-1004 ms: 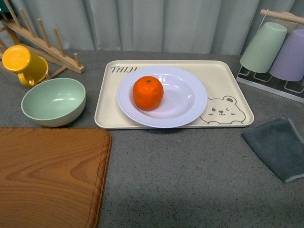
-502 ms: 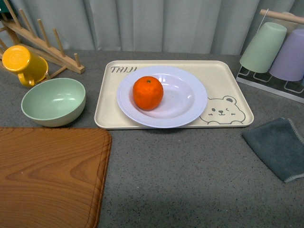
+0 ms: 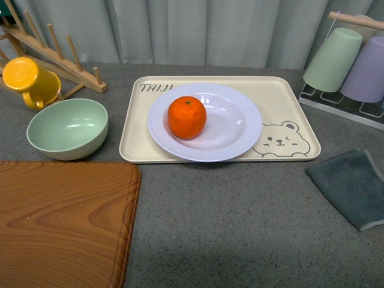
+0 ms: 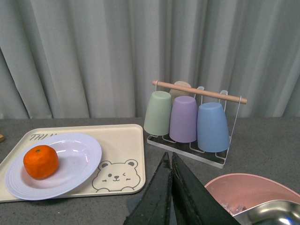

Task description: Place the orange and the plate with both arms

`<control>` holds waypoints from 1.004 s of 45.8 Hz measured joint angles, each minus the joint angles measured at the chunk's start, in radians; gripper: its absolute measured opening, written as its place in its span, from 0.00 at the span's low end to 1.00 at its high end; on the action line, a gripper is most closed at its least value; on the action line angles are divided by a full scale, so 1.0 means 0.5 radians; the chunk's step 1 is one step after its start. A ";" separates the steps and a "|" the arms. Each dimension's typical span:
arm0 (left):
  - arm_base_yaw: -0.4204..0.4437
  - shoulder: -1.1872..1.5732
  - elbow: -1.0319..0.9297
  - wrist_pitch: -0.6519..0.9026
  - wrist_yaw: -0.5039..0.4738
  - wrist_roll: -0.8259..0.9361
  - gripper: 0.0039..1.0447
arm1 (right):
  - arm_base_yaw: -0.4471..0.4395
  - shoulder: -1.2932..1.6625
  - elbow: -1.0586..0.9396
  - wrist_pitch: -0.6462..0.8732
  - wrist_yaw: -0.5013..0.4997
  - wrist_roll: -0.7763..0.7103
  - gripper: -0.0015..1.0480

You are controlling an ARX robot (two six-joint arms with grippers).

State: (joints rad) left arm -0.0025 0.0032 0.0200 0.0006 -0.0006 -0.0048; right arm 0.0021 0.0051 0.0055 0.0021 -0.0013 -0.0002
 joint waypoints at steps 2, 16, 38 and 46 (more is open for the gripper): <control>0.000 0.000 0.000 0.000 0.001 0.000 0.94 | 0.000 0.000 0.000 -0.001 0.000 0.000 0.08; 0.000 0.000 0.000 0.000 0.001 0.000 0.94 | 0.000 -0.002 0.000 -0.001 0.000 0.001 0.65; 0.000 0.000 0.000 0.000 0.001 0.000 0.94 | 0.000 -0.002 0.000 -0.001 0.000 0.002 0.91; 0.000 0.000 0.000 0.000 0.000 0.000 0.94 | 0.000 -0.002 0.000 -0.001 0.000 0.002 0.91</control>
State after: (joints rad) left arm -0.0025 0.0032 0.0200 0.0006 -0.0006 -0.0048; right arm 0.0021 0.0044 0.0055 0.0017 -0.0013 0.0006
